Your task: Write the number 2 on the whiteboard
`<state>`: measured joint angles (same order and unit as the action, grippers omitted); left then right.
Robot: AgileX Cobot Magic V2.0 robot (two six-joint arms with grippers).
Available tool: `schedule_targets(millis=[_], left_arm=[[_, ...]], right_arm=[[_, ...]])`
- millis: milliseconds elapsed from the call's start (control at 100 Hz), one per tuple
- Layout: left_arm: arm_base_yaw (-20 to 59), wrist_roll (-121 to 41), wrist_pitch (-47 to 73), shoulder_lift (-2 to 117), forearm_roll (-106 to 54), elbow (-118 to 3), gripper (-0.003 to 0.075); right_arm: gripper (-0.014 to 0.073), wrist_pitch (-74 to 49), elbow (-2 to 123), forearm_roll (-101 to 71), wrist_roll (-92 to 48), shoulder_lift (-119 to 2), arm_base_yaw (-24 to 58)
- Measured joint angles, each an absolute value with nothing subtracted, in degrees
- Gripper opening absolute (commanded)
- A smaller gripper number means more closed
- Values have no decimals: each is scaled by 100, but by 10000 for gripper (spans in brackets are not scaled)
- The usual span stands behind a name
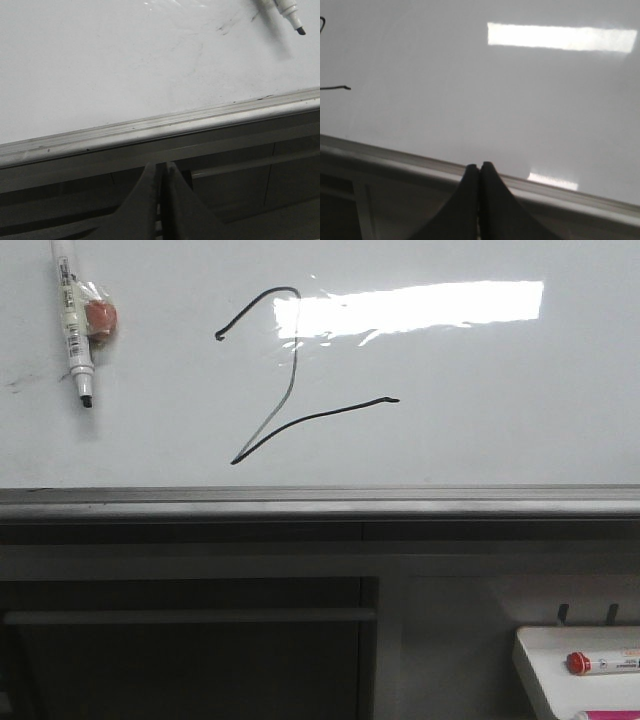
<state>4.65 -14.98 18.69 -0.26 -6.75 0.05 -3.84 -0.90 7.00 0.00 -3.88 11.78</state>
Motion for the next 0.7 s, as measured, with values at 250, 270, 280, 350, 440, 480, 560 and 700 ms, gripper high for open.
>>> schedule_targets(millis=[250, 270, 280, 350, 440, 480, 560, 700], left_arm=[[465, -1498, 1878, -26, -675, 5, -20], [465, -1498, 1878, -26, -675, 5, -20], [465, -1498, 1878, -26, -675, 5, -20], [465, -1498, 1878, -26, -675, 5, -20], [465, -1498, 1878, -26, -675, 5, -20], [465, -1498, 1878, -26, -675, 5, -20], [465, -1498, 1878, -26, -675, 5, -20], [465, -1498, 1878, -26, -675, 5, -20]], right_arm=[[-74, -1747, -90, 761, 84, -388, 1178], [-74, -1785, -90, 761, 84, -388, 1178], [-74, -1799, -90, 761, 84, -388, 1178], [-74, -1810, -90, 764, 84, -388, 1178], [-74, -1810, -90, 764, 84, -388, 1178], [-74, -1810, -90, 764, 84, -374, 1178], [-74, -1810, -90, 764, 84, -330, 1178], [-74, -1810, -90, 764, 92, -171, 1178]])
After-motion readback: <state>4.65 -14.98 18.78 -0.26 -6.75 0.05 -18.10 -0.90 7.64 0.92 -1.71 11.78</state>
